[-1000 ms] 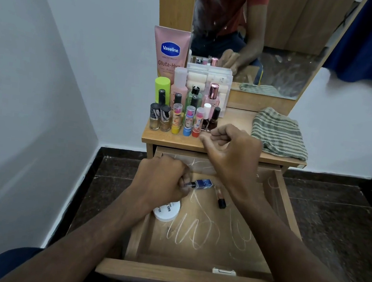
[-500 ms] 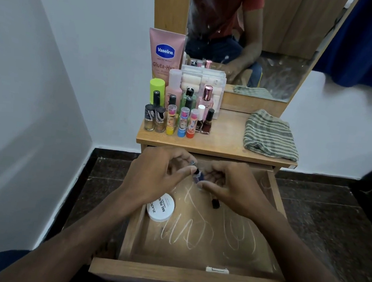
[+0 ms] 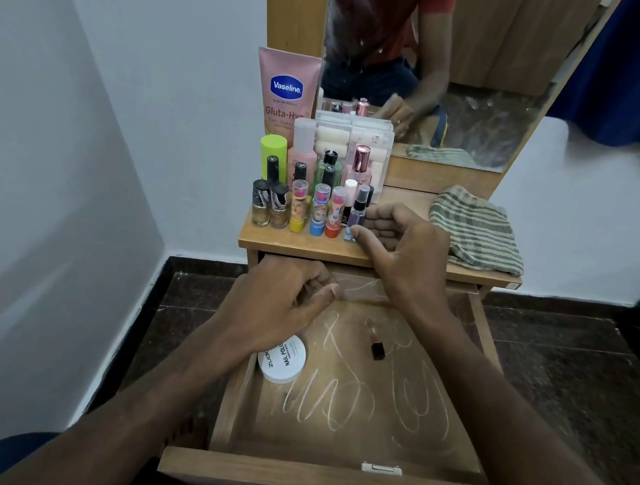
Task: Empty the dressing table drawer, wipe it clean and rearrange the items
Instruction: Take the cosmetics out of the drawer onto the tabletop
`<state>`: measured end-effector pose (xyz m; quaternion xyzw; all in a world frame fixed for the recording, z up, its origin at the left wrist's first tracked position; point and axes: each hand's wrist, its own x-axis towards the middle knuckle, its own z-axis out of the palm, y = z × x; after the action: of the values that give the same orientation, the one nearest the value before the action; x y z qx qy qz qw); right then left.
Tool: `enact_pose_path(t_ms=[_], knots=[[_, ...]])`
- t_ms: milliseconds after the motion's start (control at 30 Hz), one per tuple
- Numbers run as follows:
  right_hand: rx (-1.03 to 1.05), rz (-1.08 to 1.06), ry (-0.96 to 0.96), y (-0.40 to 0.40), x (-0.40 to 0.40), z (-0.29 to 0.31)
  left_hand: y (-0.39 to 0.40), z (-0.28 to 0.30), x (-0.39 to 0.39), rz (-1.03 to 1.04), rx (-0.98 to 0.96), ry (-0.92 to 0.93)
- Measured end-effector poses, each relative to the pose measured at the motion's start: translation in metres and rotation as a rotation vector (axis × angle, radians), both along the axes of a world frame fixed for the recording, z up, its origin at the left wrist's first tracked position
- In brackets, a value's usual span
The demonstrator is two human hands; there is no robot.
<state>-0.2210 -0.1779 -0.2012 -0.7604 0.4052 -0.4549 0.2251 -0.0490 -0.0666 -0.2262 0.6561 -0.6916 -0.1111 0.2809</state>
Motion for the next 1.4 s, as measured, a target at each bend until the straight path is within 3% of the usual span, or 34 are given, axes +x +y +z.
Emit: enact_pose_path(t_ms=[367,433,567,800,867,1000,1133,1300,1400], knots=[[-0.183,-0.062,0.084,0.017,-0.023,0.010,0.001,0.000,0.002,-0.002,0.077,-0.232],[-0.077,-0.066,0.303,0.029,-0.036,0.010,0.002,0.003,0.006,-0.012,0.105,-0.240],[0.355,-0.052,0.893,0.031,-0.042,-0.020,0.008,0.013,0.014,-0.080,0.198,-0.403],[0.296,0.081,1.071,0.034,-0.031,-0.031,0.022,0.019,-0.007,-0.156,0.370,-0.865],[0.332,0.133,0.989,0.035,-0.035,-0.022,0.021,0.017,-0.011,-0.143,0.399,-0.931],[0.344,0.274,0.486,0.040,-0.048,0.013,0.016,0.016,-0.013,-0.151,0.421,-0.969],[0.171,0.120,0.044,0.028,-0.038,0.023,0.017,0.014,-0.010,-0.152,0.403,-0.881],[-0.016,-0.047,0.024,0.001,-0.016,0.016,0.014,0.016,-0.014,-0.119,0.202,-0.705],[-0.020,-0.072,0.079,-0.006,-0.009,0.006,0.013,0.016,-0.015,-0.112,0.163,-0.626]])
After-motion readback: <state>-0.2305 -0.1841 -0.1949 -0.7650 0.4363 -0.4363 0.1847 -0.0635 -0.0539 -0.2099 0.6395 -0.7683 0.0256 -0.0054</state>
